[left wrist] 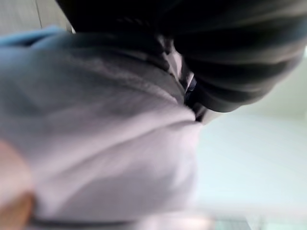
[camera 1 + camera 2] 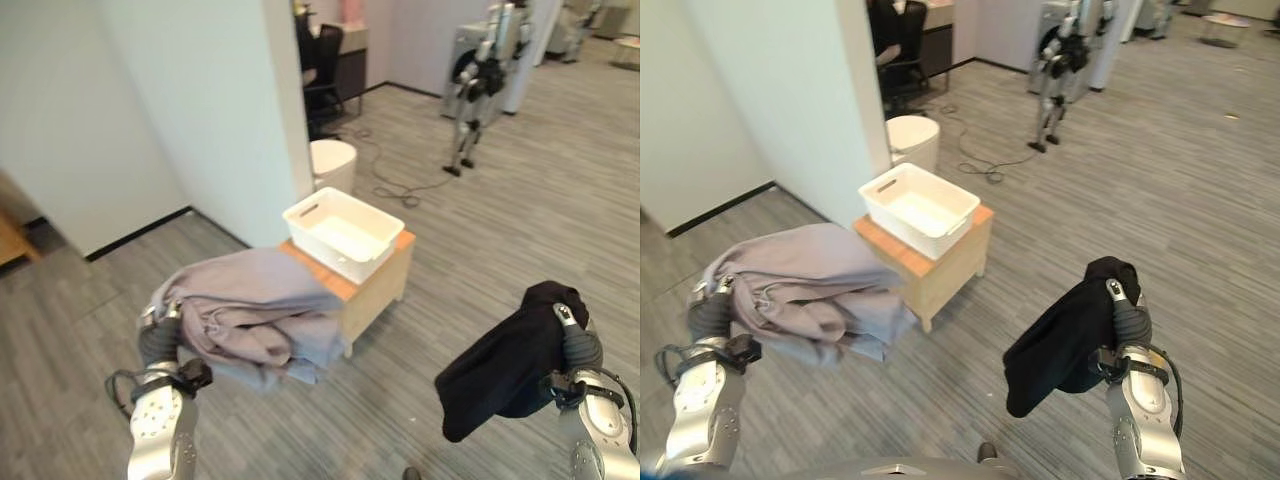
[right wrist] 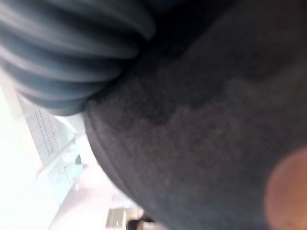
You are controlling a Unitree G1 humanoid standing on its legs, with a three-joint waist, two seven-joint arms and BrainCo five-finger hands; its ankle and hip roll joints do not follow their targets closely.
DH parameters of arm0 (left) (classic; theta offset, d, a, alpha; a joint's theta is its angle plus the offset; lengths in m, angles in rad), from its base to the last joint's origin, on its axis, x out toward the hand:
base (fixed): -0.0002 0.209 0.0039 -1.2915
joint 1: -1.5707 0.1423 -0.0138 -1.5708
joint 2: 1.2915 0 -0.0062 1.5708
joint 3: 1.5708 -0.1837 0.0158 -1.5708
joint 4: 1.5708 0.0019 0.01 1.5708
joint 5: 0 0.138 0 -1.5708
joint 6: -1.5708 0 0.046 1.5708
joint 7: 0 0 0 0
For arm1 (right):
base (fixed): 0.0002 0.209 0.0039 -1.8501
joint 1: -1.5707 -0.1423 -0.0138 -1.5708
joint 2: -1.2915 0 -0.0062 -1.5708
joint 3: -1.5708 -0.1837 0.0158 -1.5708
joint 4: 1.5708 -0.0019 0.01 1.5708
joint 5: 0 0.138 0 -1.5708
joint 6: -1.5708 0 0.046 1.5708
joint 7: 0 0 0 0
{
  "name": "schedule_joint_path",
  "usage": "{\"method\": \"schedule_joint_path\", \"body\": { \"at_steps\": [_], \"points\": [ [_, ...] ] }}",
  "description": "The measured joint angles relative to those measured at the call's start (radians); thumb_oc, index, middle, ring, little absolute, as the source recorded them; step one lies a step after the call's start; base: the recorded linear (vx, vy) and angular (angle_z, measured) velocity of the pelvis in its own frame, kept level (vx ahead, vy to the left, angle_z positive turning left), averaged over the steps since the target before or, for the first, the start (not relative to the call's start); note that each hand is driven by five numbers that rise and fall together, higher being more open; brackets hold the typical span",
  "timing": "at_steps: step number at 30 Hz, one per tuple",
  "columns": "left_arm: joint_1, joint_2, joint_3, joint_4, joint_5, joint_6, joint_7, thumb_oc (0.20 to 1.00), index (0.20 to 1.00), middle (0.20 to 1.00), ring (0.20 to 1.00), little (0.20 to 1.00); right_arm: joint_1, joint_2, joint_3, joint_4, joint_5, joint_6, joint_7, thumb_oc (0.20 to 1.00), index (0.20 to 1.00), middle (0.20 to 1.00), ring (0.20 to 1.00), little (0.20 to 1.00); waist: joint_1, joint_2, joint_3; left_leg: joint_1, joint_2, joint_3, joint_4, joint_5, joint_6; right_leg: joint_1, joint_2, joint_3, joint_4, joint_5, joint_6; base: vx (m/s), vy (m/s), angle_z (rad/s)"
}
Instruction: Pick up bed clothes into laundry basket.
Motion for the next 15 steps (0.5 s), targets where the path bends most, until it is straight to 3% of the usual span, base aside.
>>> {"method": "schedule_joint_path", "body": {
  "at_steps": [3, 4, 5, 6, 8, 10, 14, 15],
  "points": [
    [-0.004, 0.004, -0.009, 0.006, 0.001, -0.004, 0.002, 0.200, 0.200, 0.200, 0.200, 0.200, -0.037, 0.002, 0.001, 0.004, -0.009, 0.000, 0.005, 0.200, 0.200, 0.200, 0.200, 0.200, 0.010, -0.004, 0.034, -0.005, -0.025, 0.007, 0.002, -0.003, 0.013, -0.041, -0.018, 0.006, 0.079, -0.021, 0.021, 0.06, 0.163, -0.05],
    [-0.019, 0.007, -0.019, 0.027, 0.003, -0.005, 0.007, 0.200, 0.200, 0.200, 0.200, 0.200, -0.056, 0.001, -0.004, 0.006, -0.026, -0.002, 0.007, 0.200, 0.200, 0.200, 0.200, 0.200, 0.005, 0.011, 0.075, -0.005, -0.023, 0.013, 0.016, -0.002, 0.032, -0.102, -0.026, 0.000, 0.198, -0.022, 0.029, 0.09, 0.086, -0.17],
    [-0.026, 0.017, -0.019, 0.033, 0.004, -0.005, 0.006, 0.200, 0.200, 0.200, 0.200, 0.200, -0.063, 0.011, -0.003, 0.011, -0.035, -0.004, 0.007, 0.200, 0.200, 0.200, 0.200, 0.200, 0.003, 0.000, 0.095, -0.022, -0.044, 0.006, 0.058, -0.031, 0.034, -0.150, -0.044, 0.006, 0.278, -0.030, 0.040, 0.23, 0.103, -0.30],
    [-0.029, 0.021, -0.026, 0.042, 0.005, -0.006, 0.009, 0.200, 0.200, 0.200, 0.200, 0.200, -0.071, 0.011, -0.002, 0.014, -0.044, -0.003, 0.008, 0.200, 0.200, 0.200, 0.200, 0.200, 0.002, 0.015, 0.121, -0.050, -0.025, 0.011, 0.097, -0.052, 0.050, -0.208, -0.057, -0.001, 0.386, -0.046, 0.044, 0.15, 0.010, -0.25],
    [-0.023, 0.022, -0.030, 0.044, 0.011, -0.007, 0.006, 0.200, 0.200, 0.200, 0.200, 0.200, -0.036, 0.008, -0.004, 0.017, -0.044, 0.001, 0.009, 0.200, 0.200, 0.200, 0.200, 0.200, -0.009, 0.028, 0.135, -0.052, -0.026, 0.016, 0.095, -0.054, 0.058, -0.264, -0.071, -0.021, 0.466, -0.076, 0.033, 0.32, -0.051, -0.16],
    [-0.022, 0.027, -0.024, 0.044, 0.011, -0.007, 0.006, 0.200, 0.200, 0.200, 0.200, 0.200, -0.013, 0.006, -0.012, 0.019, -0.043, 0.000, 0.010, 0.200, 0.200, 0.200, 0.200, 0.200, -0.019, 0.026, 0.139, -0.057, -0.024, 0.022, 0.084, -0.054, 0.059, -0.273, -0.049, -0.017, 0.401, -0.101, 0.046, 0.42, -0.119, -0.11],
    [-0.023, 0.030, -0.016, 0.046, 0.012, -0.007, 0.006, 0.200, 0.200, 0.200, 0.200, 0.200, 0.021, 0.004, -0.017, 0.021, -0.041, -0.001, 0.008, 0.200, 0.200, 0.200, 0.200, 0.200, -0.051, 0.013, 0.134, -0.068, -0.022, -0.001, 0.072, -0.055, 0.056, -0.238, -0.009, -0.045, 0.185, -0.095, 0.048, 0.39, -0.158, 0.12],
    [-0.029, 0.031, -0.016, 0.046, 0.012, -0.007, 0.007, 0.200, 0.200, 0.200, 0.200, 0.200, 0.025, 0.003, -0.020, 0.021, -0.041, -0.001, 0.007, 0.200, 0.200, 0.200, 0.200, 0.200, -0.072, 0.005, 0.129, -0.069, -0.023, -0.021, 0.075, -0.060, 0.041, -0.208, -0.010, -0.057, 0.137, -0.084, 0.041, 0.34, -0.205, 0.43]
  ]
}}
